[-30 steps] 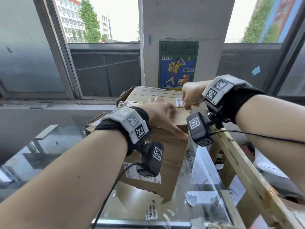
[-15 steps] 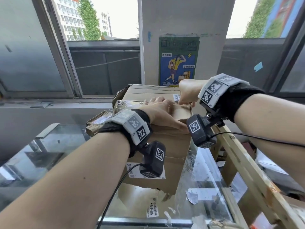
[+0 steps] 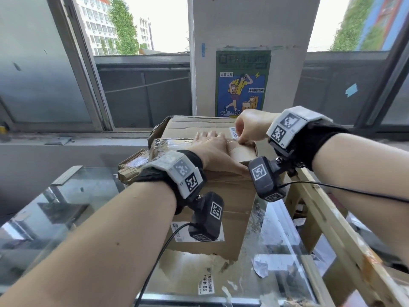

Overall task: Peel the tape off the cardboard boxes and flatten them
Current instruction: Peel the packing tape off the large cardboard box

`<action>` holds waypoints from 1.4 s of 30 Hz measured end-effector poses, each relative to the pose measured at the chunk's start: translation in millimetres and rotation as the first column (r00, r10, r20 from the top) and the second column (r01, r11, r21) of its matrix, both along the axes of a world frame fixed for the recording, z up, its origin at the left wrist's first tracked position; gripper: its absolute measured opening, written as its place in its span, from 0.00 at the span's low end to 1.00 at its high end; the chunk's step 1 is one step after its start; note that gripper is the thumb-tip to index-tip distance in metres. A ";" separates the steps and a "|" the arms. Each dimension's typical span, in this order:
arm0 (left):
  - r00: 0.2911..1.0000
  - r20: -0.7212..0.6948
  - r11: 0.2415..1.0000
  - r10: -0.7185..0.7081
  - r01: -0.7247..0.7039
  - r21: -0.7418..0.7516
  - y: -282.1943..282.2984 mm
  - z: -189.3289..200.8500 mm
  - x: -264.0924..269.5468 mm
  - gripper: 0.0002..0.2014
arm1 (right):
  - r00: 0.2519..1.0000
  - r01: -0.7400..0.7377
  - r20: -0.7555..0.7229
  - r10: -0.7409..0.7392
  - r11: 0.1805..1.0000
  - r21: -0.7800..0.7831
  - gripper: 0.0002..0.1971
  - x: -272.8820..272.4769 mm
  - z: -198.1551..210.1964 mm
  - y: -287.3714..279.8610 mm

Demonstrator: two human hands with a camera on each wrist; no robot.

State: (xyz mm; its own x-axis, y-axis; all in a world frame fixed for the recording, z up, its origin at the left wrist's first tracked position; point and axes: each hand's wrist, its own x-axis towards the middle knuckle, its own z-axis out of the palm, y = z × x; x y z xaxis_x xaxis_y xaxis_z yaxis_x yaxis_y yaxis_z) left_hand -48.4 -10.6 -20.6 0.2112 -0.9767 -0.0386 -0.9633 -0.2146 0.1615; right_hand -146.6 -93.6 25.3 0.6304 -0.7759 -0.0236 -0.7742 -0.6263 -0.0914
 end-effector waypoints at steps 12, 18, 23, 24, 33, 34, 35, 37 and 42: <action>1.000 -0.029 1.000 0.012 -0.012 0.016 -0.6 -0.6 -3.0 0.62 | 0.999 -0.002 -0.036 0.000 0.998 -0.055 0.13 7.2 6.2 -1.5; 0.999 0.027 1.000 -0.017 0.017 0.006 -0.3 0.6 -7.1 0.61 | 0.981 0.030 -0.189 -0.031 1.000 -0.006 0.15 10.1 10.4 4.5; 0.998 0.049 1.000 -0.025 0.025 -0.015 4.0 2.4 -7.7 0.56 | 0.981 0.047 -0.194 -0.028 0.995 0.092 0.14 7.8 11.5 -2.2; 0.999 0.046 0.999 -0.023 0.024 -0.022 4.5 2.6 -7.3 0.55 | 0.983 0.040 -0.184 -0.018 0.993 0.114 0.13 7.9 10.6 -2.6; 0.998 -0.064 0.998 0.015 -0.019 -0.062 3.1 -1.7 -5.9 0.57 | 0.989 -0.031 -0.141 0.035 0.999 0.027 0.16 11.4 4.7 3.4; 0.997 -0.077 0.998 0.024 -0.029 -0.060 2.4 -3.2 -5.6 0.59 | 0.990 -0.041 -0.136 0.041 0.999 0.006 0.16 11.3 5.7 3.5; 0.996 -0.086 0.998 0.034 -0.039 -0.059 1.4 -4.5 -5.5 0.61 | 0.991 -0.047 -0.130 0.045 0.999 -0.011 0.15 10.6 7.0 3.0; 0.995 -0.090 0.997 0.054 -0.059 -0.055 -1.9 -8.6 -5.3 0.63 | 0.992 -0.050 -0.120 0.046 0.998 -0.029 0.16 8.7 9.9 2.9; 0.986 -0.163 0.999 0.025 -0.017 0.048 2.7 6.4 1.4 0.56 | 0.995 -0.099 -0.012 0.098 0.994 -0.046 0.30 1.5 17.4 4.5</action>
State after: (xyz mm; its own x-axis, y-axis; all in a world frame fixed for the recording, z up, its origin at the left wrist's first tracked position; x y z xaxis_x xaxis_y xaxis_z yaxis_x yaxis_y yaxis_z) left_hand -47.0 -7.8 -14.1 0.2186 -0.9685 -0.1194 -0.9198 -0.2454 0.3062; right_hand -145.2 -89.1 42.7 0.7039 -0.7103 0.0047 -0.7091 -0.7031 -0.0527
